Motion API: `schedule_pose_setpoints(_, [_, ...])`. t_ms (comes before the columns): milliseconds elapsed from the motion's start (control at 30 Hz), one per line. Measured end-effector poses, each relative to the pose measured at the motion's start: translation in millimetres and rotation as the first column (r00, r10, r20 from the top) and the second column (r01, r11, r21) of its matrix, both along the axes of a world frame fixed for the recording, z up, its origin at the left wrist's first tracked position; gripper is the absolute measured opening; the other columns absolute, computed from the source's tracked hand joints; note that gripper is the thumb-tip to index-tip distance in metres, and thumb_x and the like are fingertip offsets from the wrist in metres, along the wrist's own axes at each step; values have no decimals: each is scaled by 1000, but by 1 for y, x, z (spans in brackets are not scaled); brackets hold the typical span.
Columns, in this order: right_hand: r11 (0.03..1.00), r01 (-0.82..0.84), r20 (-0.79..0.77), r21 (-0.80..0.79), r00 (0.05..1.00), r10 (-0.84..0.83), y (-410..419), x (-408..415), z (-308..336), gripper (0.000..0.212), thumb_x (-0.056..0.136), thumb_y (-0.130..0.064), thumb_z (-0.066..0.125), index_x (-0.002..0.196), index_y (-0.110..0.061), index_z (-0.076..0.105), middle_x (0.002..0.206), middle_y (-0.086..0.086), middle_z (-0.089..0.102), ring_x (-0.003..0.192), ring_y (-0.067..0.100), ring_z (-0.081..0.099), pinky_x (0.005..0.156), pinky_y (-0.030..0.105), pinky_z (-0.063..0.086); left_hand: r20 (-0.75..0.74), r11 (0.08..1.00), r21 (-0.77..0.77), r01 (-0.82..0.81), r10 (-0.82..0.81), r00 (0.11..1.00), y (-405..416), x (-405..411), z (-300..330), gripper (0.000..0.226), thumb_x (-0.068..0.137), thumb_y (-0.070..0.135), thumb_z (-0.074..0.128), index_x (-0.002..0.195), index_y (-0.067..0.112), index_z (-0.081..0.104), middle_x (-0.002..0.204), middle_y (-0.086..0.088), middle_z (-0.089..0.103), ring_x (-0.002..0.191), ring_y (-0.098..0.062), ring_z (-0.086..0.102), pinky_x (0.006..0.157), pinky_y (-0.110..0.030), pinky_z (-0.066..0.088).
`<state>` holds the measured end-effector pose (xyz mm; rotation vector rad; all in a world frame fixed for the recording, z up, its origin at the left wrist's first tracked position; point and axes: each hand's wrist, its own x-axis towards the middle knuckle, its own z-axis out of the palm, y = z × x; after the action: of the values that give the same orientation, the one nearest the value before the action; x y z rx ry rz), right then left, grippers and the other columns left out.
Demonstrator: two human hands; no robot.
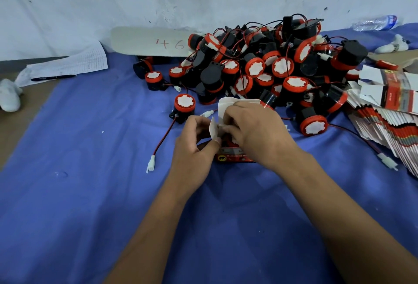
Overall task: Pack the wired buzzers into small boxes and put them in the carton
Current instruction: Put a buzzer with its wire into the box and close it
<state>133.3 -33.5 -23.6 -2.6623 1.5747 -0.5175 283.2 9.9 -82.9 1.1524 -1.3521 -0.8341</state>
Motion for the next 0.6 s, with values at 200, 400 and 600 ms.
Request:
schedule_pose_setpoints(200, [994,-109,6,23,994,109,2,-11,2,23,104,-29,53,115,-28,73,107,-8,60,99,17,59,78,39,52,3,1000,11,25,-25,1000,0,-1,-2,21,96,5,67,112,16,59,104,4,71,103,-17,69,85,-32,58])
schedule_pose_setpoints(400, [986,-162,-28,39,986,163,2,-16,-5,26,104,-31,50,110,-33,75,96,-12,51,94,17,57,66,34,45,48,999,-32,44,-43,998,-1,0,-2,22,94,1,70,109,13,61,103,6,71,104,-14,69,83,-22,56])
schedule_pose_setpoints(600, [980,5,433,-201,897,84,-2,-29,-11,14,96,-23,64,92,-18,76,86,-5,68,81,15,62,72,37,52,144,992,-111,51,-34,989,-1,2,-3,27,93,13,74,115,18,59,111,9,70,113,-16,67,88,-32,60])
